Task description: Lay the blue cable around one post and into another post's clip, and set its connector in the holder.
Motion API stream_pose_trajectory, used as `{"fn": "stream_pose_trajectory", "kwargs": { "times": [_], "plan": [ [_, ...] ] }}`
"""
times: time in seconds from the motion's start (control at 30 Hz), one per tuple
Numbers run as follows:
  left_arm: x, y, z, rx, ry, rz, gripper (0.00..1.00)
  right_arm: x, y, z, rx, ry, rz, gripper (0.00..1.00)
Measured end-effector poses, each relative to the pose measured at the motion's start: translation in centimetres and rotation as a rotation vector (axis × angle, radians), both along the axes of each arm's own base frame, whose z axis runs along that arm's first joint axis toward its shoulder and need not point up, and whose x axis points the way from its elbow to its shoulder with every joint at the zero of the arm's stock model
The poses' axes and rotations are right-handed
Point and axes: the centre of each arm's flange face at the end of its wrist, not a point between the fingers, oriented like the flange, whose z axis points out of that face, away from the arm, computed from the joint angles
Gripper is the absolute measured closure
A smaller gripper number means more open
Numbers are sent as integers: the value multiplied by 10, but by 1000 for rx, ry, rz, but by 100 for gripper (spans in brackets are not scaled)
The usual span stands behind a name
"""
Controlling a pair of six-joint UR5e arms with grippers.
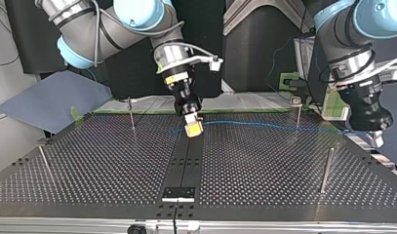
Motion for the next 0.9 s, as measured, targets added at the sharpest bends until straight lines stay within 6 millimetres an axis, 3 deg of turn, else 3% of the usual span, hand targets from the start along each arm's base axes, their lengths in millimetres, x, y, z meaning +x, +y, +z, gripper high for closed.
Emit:
{"fn": "stream_pose_trajectory", "kwargs": {
  "times": [0.23, 0.53, 0.9],
  "plan": [
    [20, 8, -13, 3, 37, -21, 100, 16, -4, -7, 13, 17, 7, 85],
    [49, 35, -22, 17, 73, -21, 100, 33, -16, -4, 13, 13, -2, 85],
    [66, 50, 6, 32, 29, -26, 100, 55, -30, -2, 13, 18, -7, 85]
  ]
}}
